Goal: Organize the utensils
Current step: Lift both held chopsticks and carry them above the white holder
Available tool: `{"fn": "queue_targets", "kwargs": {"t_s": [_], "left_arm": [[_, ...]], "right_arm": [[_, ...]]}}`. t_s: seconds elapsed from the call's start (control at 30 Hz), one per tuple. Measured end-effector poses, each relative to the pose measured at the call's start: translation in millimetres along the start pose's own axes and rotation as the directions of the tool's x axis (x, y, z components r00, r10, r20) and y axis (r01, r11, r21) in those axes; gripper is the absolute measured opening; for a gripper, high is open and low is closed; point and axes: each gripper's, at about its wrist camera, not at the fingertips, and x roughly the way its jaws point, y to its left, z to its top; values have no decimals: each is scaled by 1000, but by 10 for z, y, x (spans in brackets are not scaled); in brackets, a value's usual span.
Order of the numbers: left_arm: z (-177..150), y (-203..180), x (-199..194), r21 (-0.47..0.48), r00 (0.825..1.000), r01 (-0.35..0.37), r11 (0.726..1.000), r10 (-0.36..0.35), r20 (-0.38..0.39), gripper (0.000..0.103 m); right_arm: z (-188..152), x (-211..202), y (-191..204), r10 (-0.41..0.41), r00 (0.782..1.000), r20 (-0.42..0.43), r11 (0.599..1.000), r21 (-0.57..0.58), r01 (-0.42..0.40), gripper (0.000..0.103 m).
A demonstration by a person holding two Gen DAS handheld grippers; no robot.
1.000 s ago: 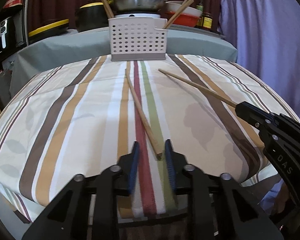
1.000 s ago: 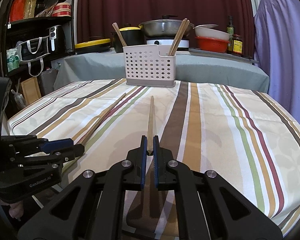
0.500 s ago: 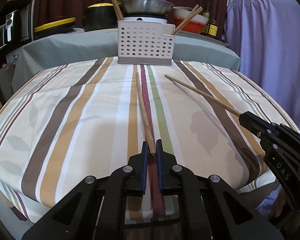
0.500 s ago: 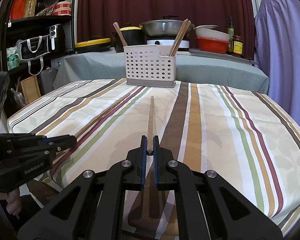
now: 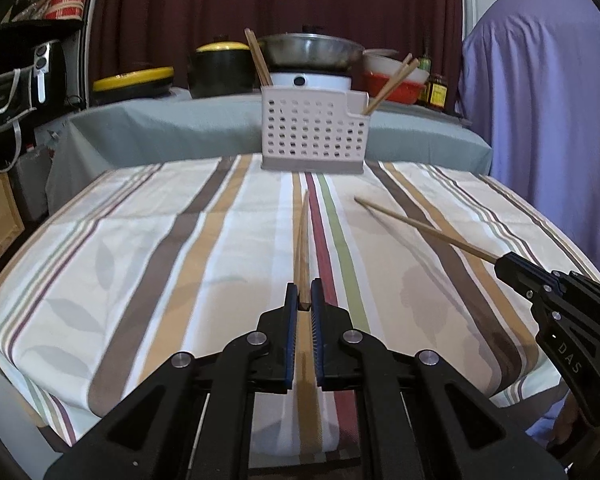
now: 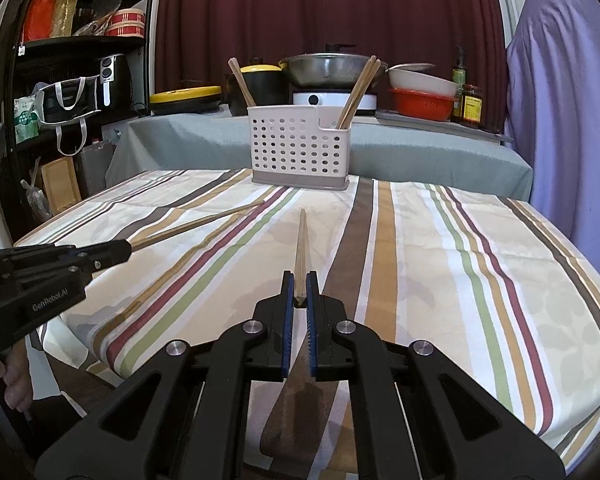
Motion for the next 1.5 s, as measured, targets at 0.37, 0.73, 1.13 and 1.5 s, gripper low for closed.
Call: {"fn": "queue_targets", "kwargs": {"t_s": [0.37, 0.73, 1.13, 1.5], "left_arm": [[180, 89, -217, 0, 994, -8, 1000, 8, 110, 7], [371, 181, -405, -25, 981, 0, 1000, 5, 192, 7], [701, 334, -644, -59, 960, 2, 998, 14, 280, 7], [984, 415, -752, -74, 951, 15, 997, 9, 309, 7]], "right_arm": [[167, -156, 12, -30, 998, 56, 999, -16, 31, 6], [432, -378, 2, -47, 990, 133, 998, -28, 51, 6], [809, -521, -64, -33, 978, 206, 999, -21, 38, 6], [1044, -509, -69, -25, 972, 233, 999, -25, 31, 6]]}}
